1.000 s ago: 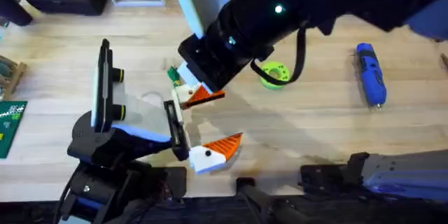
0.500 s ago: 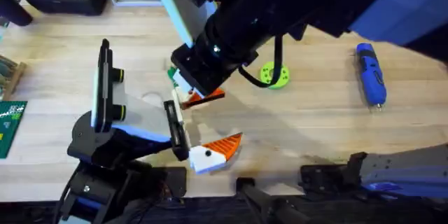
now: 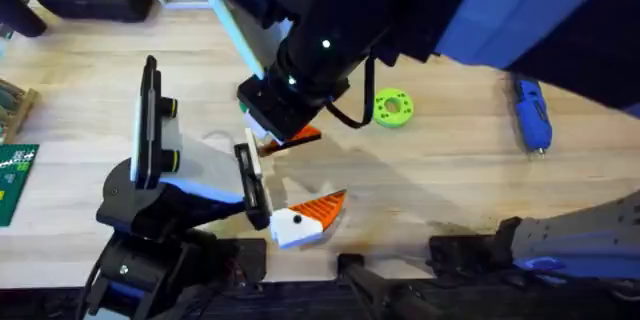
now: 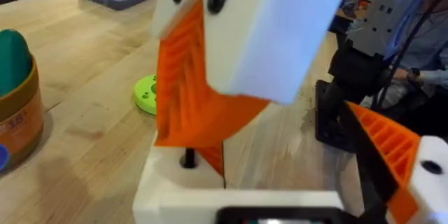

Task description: Pick up the gripper from the table and insert it into the empty holder that is missing its gripper. Then pick up a screw, insert it into the mounting hole, and use the screwdriver to tighten it. Finally, clean up the table by picking up the vegetable and placing it into the bucket.

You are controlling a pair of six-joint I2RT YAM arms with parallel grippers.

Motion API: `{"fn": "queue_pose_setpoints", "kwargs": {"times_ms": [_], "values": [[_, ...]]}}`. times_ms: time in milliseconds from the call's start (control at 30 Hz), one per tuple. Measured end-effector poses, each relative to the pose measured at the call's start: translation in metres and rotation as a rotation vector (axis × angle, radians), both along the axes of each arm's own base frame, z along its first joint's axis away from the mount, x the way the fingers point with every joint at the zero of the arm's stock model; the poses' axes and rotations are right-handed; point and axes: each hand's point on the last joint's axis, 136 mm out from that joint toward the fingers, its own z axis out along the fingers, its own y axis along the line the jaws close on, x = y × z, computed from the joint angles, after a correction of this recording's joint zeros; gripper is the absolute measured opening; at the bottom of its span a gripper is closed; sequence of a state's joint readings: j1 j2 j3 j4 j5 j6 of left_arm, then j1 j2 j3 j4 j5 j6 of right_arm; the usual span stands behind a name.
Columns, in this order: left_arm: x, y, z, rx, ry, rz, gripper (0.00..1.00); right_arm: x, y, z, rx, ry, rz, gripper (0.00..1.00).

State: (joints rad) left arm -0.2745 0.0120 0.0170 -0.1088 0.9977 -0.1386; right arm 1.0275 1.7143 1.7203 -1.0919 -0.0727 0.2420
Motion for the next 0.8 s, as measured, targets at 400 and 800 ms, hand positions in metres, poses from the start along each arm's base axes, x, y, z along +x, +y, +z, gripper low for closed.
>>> {"fn": "queue_pose_setpoints", "kwargs": {"times_ms": [400, 800], "values": [[-0.0001, 0.0000, 0.0001, 0.000, -0.001, -0.001, 0.985, -0.0013, 0.0016, 0.0006, 0.008, 0.007, 0.004, 0.005], [-0.0002, 0.0000, -0.0001, -0.001, 0.003, -0.001, 0.985, -0.0041, 0.0038, -0.0042, 0.000, 0.024, 0.013, 0.005]]}}
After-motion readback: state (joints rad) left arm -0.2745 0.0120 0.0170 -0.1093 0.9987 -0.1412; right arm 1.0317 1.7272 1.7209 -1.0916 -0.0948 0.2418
